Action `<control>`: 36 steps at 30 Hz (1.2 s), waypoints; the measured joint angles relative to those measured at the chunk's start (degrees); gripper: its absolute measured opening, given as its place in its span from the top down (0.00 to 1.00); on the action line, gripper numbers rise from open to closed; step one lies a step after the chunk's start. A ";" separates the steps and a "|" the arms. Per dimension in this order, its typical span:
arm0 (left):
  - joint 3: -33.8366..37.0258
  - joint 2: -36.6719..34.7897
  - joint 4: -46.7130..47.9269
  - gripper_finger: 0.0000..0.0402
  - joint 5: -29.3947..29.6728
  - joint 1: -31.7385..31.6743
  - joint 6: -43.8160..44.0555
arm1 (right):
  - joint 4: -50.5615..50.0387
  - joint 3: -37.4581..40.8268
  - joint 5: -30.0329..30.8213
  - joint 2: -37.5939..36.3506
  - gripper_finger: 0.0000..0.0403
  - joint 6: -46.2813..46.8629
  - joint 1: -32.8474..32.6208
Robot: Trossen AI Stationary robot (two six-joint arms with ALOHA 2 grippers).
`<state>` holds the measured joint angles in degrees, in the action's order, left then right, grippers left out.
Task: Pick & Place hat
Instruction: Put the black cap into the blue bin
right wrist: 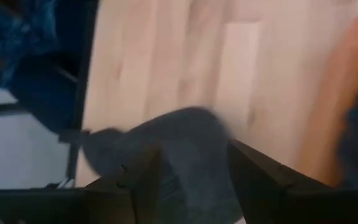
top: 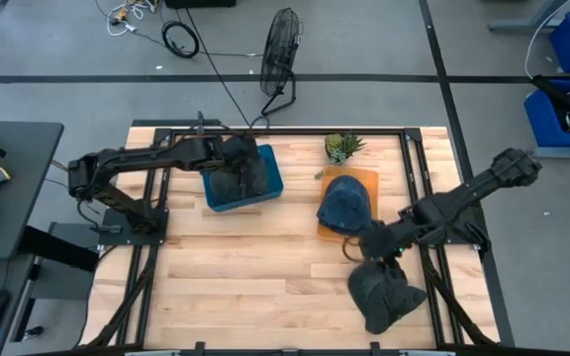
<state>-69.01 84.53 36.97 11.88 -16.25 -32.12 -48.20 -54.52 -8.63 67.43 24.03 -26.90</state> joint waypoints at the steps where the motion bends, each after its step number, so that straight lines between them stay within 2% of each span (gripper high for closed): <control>1: 0.01 0.00 0.13 0.63 -0.02 -0.25 -0.01 | 0.26 0.44 -0.22 -0.01 0.53 1.63 -1.30; 4: 0.02 0.46 0.02 0.63 -0.01 -0.96 0.02 | 1.58 2.80 -3.31 0.01 0.53 8.75 -5.16; 8: 0.02 0.48 -0.05 0.63 -0.03 -1.97 1.41 | 9.47 8.55 -6.44 0.01 0.55 19.46 -9.53; 14: 0.02 0.48 0.02 0.64 -0.04 -3.20 2.85 | 22.32 17.45 -4.03 0.01 0.61 19.42 -14.30; 21: 0.02 0.48 0.05 0.64 -0.03 -3.59 3.32 | 24.06 22.76 -2.46 0.01 0.65 24.87 -14.99; 27: 0.02 0.48 0.02 0.64 -0.05 -3.57 3.43 | 23.51 23.16 -1.75 0.01 0.63 19.72 -14.98; 32: 0.02 0.48 -0.12 0.64 -0.04 -3.57 4.39 | 23.23 23.16 5.66 0.01 0.60 15.40 -14.95; 36: 0.02 0.48 -0.72 0.64 -0.08 -3.57 4.94 | 23.23 23.16 8.16 0.01 0.64 9.88 -14.94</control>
<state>-68.99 85.01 36.25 11.79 -19.81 -27.18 -24.97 -31.35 -0.47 67.44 33.92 -41.85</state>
